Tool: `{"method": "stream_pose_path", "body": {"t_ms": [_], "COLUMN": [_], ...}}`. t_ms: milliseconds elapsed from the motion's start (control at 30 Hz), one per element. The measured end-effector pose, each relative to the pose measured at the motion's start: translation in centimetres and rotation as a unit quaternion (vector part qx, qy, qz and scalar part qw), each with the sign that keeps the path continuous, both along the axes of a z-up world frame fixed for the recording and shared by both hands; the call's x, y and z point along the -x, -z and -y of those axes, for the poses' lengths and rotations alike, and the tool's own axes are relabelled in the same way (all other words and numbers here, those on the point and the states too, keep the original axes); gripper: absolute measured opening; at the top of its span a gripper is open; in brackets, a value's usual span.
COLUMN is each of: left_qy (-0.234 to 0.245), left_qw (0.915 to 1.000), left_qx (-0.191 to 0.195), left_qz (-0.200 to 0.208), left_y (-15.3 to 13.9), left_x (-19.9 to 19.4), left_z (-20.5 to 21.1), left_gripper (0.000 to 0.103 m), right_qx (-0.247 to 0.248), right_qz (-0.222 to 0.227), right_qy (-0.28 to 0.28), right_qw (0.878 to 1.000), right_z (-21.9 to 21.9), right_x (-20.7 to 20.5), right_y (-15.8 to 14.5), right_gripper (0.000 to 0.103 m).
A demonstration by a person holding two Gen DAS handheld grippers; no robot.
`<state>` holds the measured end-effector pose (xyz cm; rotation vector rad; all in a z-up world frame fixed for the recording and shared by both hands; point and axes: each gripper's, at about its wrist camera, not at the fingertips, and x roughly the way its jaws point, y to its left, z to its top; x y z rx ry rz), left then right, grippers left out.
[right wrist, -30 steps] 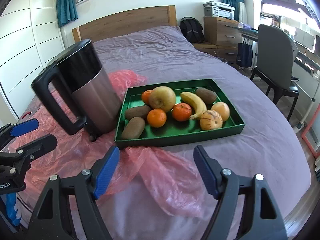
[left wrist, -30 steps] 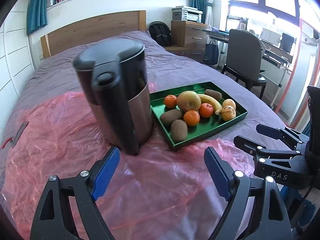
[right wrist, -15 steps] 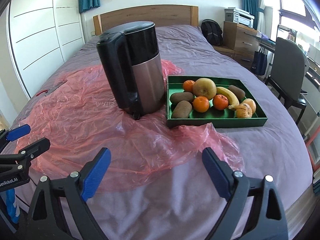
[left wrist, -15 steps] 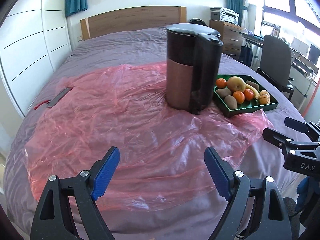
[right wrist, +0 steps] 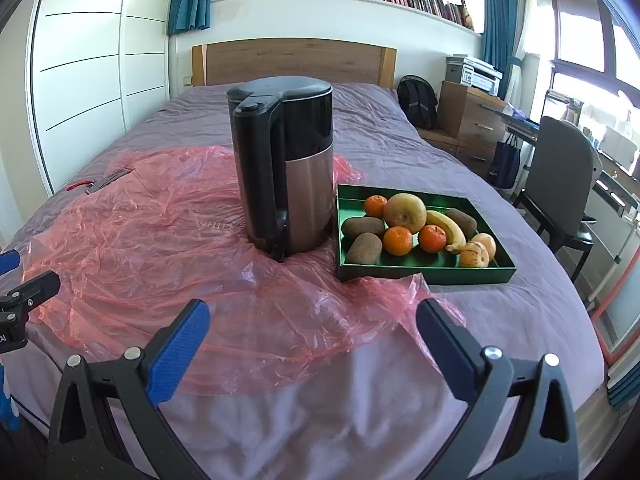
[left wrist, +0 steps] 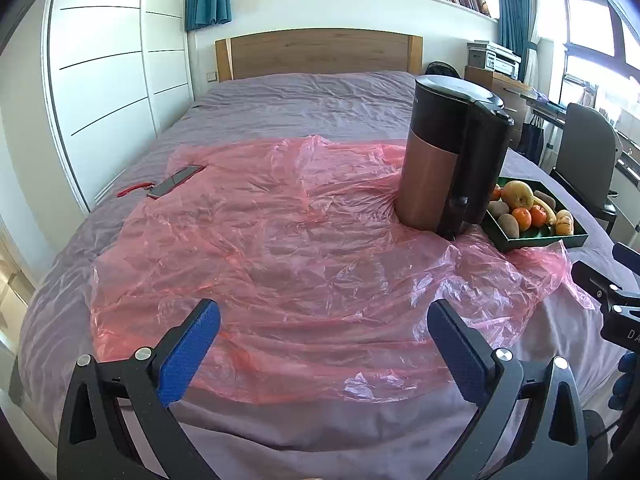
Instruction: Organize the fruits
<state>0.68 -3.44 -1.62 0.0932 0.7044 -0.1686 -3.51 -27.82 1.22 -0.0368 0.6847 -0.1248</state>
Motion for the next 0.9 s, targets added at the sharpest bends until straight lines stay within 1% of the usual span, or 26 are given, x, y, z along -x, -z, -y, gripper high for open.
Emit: {"method": "stream_pose_path", "body": {"t_ms": [133, 333, 633, 900], "left_qy": [-0.004, 0.002, 0.021, 0.035], "left_qw": [1.0000, 0.9997, 0.9993, 0.9989], "left_qx": [-0.006, -0.023, -0.031, -0.033], "left_qz": [0.006, 0.008, -0.001, -0.001], "left_y": [0.2, 0.5, 0.5, -0.5], "left_x": [0.5, 0.9, 1.1, 0.6], "left_z": [-0.3, 0.7, 2.3, 3.9], "left_gripper": [0.102, 0.102, 0.102, 0.102], "right_qx": [0.005, 0.004, -0.015, -0.022], "right_qz": [-0.001, -0.010, -0.016, -0.006], "right_qy": [0.000, 0.005, 0.029, 0.045], "right_qw": [1.000, 1.000, 0.999, 0.999], "right_z": [0.1, 1.4, 4.5, 6.6], "right_x": [0.2, 0.6, 0.9, 1.0], "right_y": [0.4, 1.3, 2.1, 1.0], "right_gripper": [0.103, 0.103, 0.103, 0.103]}}
